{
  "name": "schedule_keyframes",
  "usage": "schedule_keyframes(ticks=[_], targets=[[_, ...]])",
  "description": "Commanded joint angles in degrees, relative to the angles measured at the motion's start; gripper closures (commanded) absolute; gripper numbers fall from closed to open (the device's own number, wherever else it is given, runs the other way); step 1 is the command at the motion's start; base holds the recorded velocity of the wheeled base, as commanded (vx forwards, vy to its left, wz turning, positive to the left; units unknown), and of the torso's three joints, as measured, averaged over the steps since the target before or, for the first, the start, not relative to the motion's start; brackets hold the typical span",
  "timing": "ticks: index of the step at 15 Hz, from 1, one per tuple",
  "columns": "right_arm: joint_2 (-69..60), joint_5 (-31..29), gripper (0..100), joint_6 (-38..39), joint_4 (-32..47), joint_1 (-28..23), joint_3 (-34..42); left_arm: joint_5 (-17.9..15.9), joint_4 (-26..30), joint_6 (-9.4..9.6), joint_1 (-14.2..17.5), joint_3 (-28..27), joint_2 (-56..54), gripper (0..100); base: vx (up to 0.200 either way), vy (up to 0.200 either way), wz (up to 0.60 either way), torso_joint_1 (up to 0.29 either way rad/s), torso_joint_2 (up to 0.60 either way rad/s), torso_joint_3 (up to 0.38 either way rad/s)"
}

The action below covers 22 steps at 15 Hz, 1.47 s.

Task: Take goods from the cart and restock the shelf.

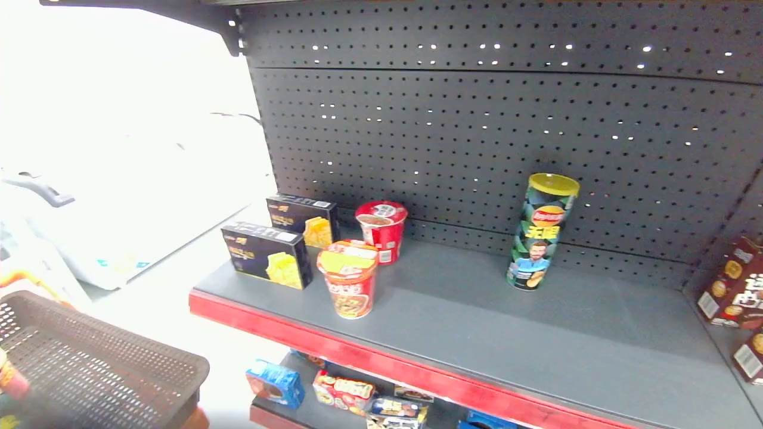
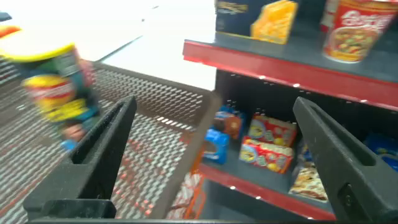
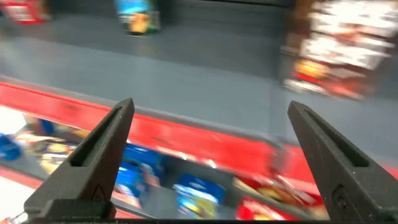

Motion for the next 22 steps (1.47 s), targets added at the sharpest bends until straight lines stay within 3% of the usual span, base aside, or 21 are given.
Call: schedule_keyframes(ticks=[1,11,14,17,19,20,21,22], targets=[[0.0,0.0,0,0.0,0.0,0.0,0.0,0.0,0.0,0.04,0.0,0.0,0.1,0,0.000,0.000,0.60,0.002,0.00,0.002],[0.0,0.0,0,0.0,0.0,0.1,0.0,-0.1,0.0,0.04,0.0,0.0,0.1,0,0.000,0.000,0.60,0.002,0.00,0.003],[0.0,0.0,0,0.0,0.0,0.1,0.0,-0.2,0.0,0.31,0.0,0.0,0.0,0,0.000,0.000,0.00,0.000,0.00,0.000],[0.0,-0.1,0,0.0,0.0,0.0,0.0,-2.7,0.2,4.35,-0.1,0.0,0.1,0,0.000,0.000,0.00,0.000,0.00,0.000],[0.0,-0.1,0,0.0,0.0,0.1,0.0,-4.5,0.8,5.14,-0.1,-0.3,0.1,0,0.000,0.000,0.00,0.000,0.00,0.000],[0.0,-0.1,0,0.0,0.0,0.1,0.0,-6.8,1.0,9.71,-0.1,-11.4,6.4,0,0.000,0.000,0.00,0.000,0.00,0.000],[0.0,0.0,0,0.0,0.0,0.1,0.0,-8.7,1.5,12.00,0.4,-20.2,19.8,0,0.000,0.000,0.00,0.000,0.00,0.000],[0.0,-0.1,0,0.0,0.0,0.1,0.0,-9.5,-2.5,9.10,0.4,-22.2,30.8,0,0.000,0.000,0.00,0.000,0.00,0.000]])
